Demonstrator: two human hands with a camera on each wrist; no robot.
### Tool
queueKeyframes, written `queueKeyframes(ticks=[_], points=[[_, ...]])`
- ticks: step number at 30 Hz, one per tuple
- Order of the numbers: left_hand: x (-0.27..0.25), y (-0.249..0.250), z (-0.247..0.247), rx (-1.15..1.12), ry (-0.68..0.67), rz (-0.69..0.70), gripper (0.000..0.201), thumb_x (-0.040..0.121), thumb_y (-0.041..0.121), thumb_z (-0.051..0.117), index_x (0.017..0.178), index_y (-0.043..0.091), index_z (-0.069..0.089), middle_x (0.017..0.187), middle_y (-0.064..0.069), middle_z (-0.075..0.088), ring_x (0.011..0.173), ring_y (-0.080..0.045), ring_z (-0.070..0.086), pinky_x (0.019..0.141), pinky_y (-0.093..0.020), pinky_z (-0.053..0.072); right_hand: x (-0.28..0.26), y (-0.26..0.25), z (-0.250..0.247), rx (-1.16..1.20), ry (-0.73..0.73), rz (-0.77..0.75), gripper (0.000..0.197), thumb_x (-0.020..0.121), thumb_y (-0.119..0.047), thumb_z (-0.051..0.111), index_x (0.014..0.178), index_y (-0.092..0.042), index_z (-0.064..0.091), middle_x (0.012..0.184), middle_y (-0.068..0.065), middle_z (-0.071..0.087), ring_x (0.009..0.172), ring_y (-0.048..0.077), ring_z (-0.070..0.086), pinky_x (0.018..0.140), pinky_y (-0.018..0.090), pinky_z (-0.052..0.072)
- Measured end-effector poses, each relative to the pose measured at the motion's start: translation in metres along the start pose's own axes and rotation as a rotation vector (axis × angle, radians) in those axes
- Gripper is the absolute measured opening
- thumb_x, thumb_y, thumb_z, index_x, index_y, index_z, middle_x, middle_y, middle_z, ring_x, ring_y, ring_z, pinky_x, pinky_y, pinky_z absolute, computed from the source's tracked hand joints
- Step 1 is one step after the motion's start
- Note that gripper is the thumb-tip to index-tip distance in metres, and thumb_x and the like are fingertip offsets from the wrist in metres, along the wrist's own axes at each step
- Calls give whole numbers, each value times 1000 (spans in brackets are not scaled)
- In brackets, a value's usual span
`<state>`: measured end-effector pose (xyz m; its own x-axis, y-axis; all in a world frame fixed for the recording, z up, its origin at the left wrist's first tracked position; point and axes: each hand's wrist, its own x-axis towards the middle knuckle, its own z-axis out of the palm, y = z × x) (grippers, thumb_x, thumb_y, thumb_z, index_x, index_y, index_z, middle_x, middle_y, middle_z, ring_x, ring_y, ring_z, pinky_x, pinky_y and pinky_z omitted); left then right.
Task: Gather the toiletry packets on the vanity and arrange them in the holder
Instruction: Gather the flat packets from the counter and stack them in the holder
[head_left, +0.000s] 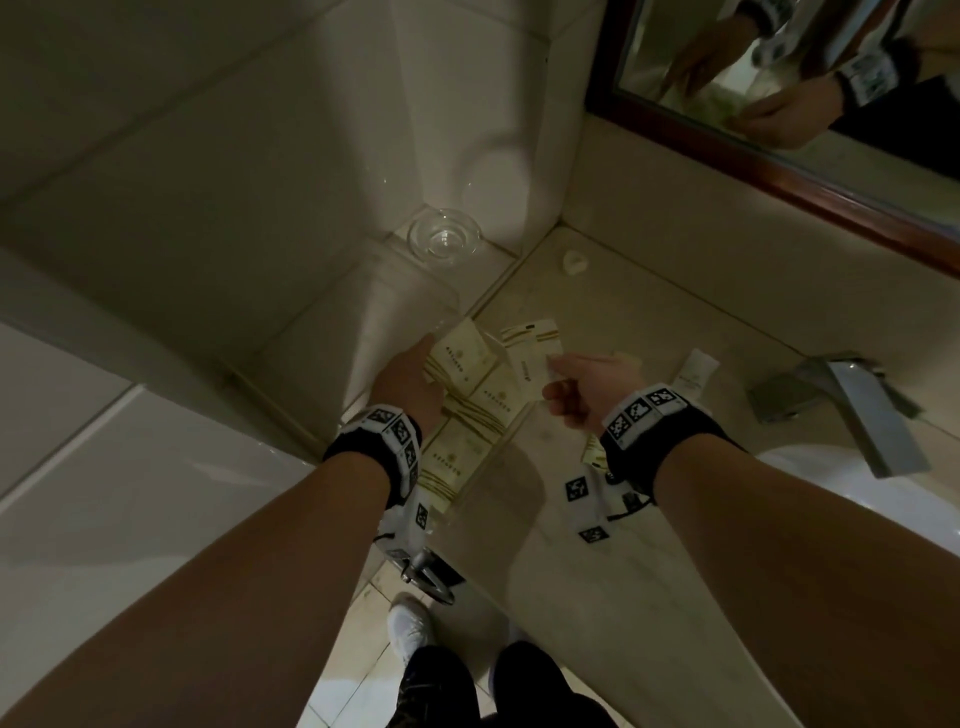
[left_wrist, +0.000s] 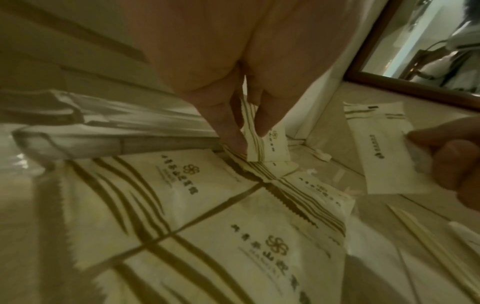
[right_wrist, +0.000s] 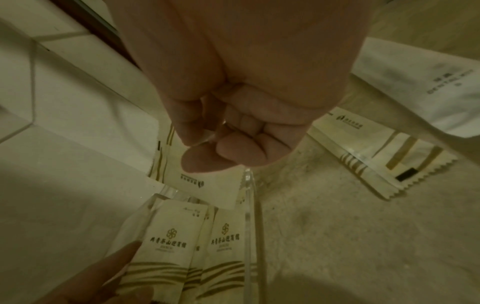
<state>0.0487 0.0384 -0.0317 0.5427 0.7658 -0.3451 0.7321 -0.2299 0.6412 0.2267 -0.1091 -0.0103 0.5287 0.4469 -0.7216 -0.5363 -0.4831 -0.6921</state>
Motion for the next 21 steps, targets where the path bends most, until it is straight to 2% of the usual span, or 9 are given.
queueKeyframes(ticks=[4, 6, 12, 15, 18, 21], points=[[3, -1, 4, 108, -69, 46, 64, 97, 15, 51, 155, 21, 25, 158, -9, 27, 141, -23, 33, 114, -26, 24, -2, -2, 1, 3, -11, -5, 23, 91, -23, 67, 111, -12, 68, 61, 7, 68, 46, 19, 59, 49, 24, 42], [4, -1, 7, 164, -114, 51, 60, 98, 18, 50, 154, 16, 28, 160, -7, 23, 142, -22, 31, 114, -25, 22, -4, -4, 0, 6, -13, -4, 21, 92, -22, 67, 111, -12, 67, 61, 7, 68, 46, 19, 59, 50, 25, 42], [4, 0, 14, 271, -180, 94, 53, 98, 15, 46, 150, 16, 36, 161, -6, 22, 145, -23, 27, 117, -30, 19, -4, -3, -6, 13, 4, -16, 14, 92, -22, 66, 103, -13, 68, 62, 8, 68, 47, 20, 59, 52, 26, 41], [2, 1, 14, 375, -181, 129, 53, 98, 17, 45, 150, 20, 37, 162, -5, 21, 146, -26, 23, 120, -33, 15, -4, -2, -8, 13, 5, -13, 15, 92, -22, 66, 102, -13, 69, 64, 8, 69, 48, 20, 59, 51, 25, 42], [-1, 1, 12, 482, -177, 114, 54, 97, 22, 43, 151, 23, 35, 160, -6, 23, 141, -35, 26, 119, -38, 19, -3, 1, -8, 21, -3, -13, 20, 91, -23, 66, 106, -11, 70, 68, 9, 70, 48, 19, 60, 50, 24, 43], [-6, 2, 2, 466, -146, 105, 53, 98, 23, 43, 150, 19, 36, 154, -10, 32, 135, -35, 34, 115, -38, 26, -5, -1, -5, 64, -27, -30, 20, 91, -22, 66, 108, -11, 69, 70, 9, 71, 51, 20, 62, 50, 25, 44]])
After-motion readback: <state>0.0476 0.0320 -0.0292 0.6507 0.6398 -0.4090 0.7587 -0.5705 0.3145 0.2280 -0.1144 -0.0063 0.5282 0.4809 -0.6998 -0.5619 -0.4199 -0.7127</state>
